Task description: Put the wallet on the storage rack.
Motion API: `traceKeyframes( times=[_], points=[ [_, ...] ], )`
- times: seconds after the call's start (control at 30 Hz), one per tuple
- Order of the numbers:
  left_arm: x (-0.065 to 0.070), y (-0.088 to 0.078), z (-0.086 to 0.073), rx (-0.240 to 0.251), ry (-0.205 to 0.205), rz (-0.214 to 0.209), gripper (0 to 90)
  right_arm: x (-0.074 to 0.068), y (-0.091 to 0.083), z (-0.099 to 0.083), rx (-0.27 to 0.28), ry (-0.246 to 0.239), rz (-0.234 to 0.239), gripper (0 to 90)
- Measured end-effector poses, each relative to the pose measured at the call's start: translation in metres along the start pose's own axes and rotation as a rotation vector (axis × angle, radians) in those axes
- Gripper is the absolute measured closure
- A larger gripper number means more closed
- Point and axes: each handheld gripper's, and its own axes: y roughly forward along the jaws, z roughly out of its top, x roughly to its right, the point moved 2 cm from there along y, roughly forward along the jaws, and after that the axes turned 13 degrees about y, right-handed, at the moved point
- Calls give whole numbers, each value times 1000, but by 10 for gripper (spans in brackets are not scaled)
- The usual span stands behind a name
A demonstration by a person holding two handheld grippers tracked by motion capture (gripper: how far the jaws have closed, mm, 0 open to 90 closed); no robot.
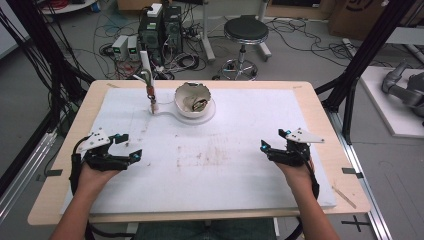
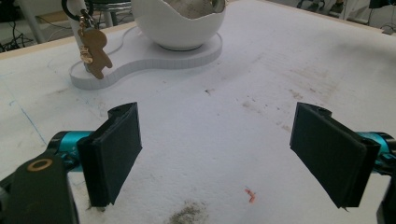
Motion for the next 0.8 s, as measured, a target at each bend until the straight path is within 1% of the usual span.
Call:
traceKeyframes(
  times=[0.1,0.17,0.23,0.33,0.4,0.43,0.5,0.6,0.8],
  points=[
    [0,1,2,9,0,-2,164,1,-1,-3,-14,-12,-14,208],
    [1,3,2,8,4,-8,164,1,-2,-3,-12,-13,-15,208],
    [0,4,1,-2,8,-13,164,0,-1,-3,-13,-8,-14,207],
    [1,5,0,-7,9,-17,164,-3,1,-2,-15,-27,-6,207],
    [2,5,-1,-5,7,-21,164,-5,1,-2,-17,-30,-4,208],
    [2,4,-1,-5,4,-20,164,-5,1,-2,-15,-28,-3,207],
    [2,2,-1,-8,12,-21,164,-5,2,-1,-13,-27,-3,207],
    [2,0,-2,-7,8,-15,164,-5,3,0,-10,-22,-4,207],
    [1,1,-3,-13,6,-13,164,-6,6,-1,-26,-21,-5,207]
  ],
)
